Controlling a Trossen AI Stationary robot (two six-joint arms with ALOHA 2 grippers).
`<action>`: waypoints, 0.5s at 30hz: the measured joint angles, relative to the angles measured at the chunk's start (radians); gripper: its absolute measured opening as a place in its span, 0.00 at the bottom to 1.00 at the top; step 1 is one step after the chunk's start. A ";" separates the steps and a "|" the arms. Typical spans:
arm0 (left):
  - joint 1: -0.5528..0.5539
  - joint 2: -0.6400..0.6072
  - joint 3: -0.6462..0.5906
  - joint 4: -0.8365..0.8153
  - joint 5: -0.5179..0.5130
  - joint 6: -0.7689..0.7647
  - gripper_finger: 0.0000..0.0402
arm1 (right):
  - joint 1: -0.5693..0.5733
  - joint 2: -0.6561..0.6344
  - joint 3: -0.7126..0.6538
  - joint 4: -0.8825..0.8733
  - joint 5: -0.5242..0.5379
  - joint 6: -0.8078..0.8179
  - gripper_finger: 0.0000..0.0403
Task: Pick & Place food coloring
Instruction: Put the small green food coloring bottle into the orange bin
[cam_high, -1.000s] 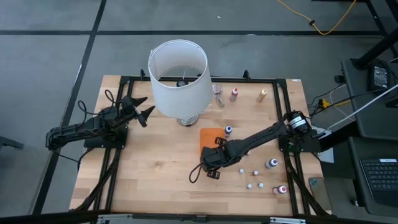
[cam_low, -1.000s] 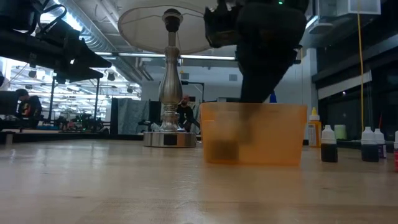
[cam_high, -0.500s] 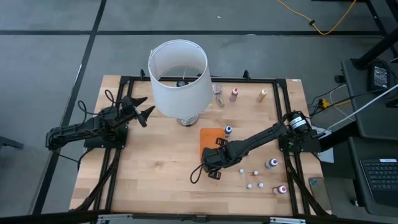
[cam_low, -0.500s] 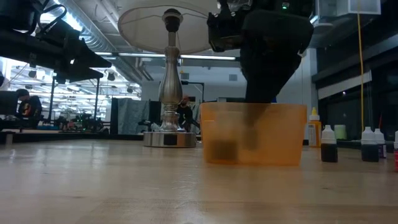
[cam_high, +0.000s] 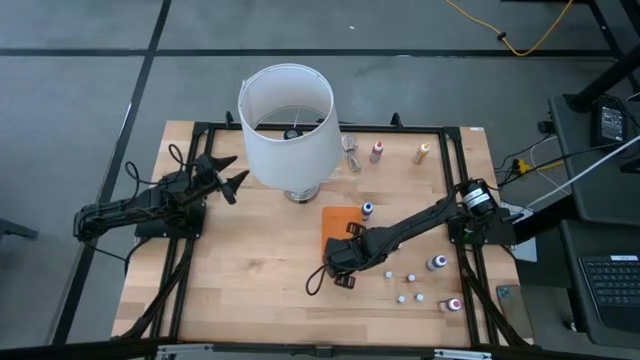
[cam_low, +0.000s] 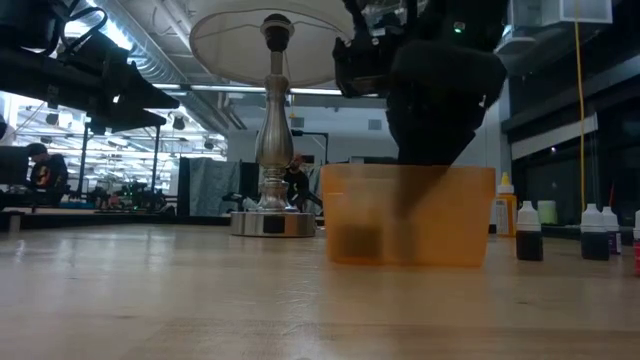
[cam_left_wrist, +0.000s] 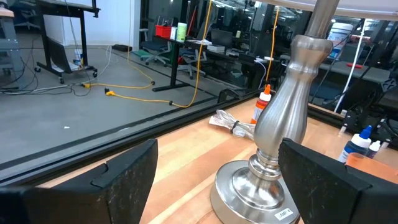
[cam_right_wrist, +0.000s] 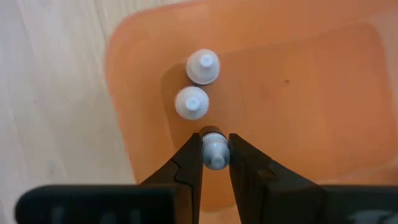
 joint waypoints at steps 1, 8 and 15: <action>0.000 0.000 0.000 0.000 0.000 0.000 0.80 | 0.000 0.000 -0.002 0.000 0.000 0.000 0.17; 0.000 0.000 0.000 0.000 0.000 0.000 0.80 | 0.002 -0.001 -0.006 0.004 0.002 0.000 0.18; 0.000 0.000 0.000 0.000 0.000 0.000 0.80 | 0.002 -0.001 -0.007 0.004 0.001 -0.017 0.24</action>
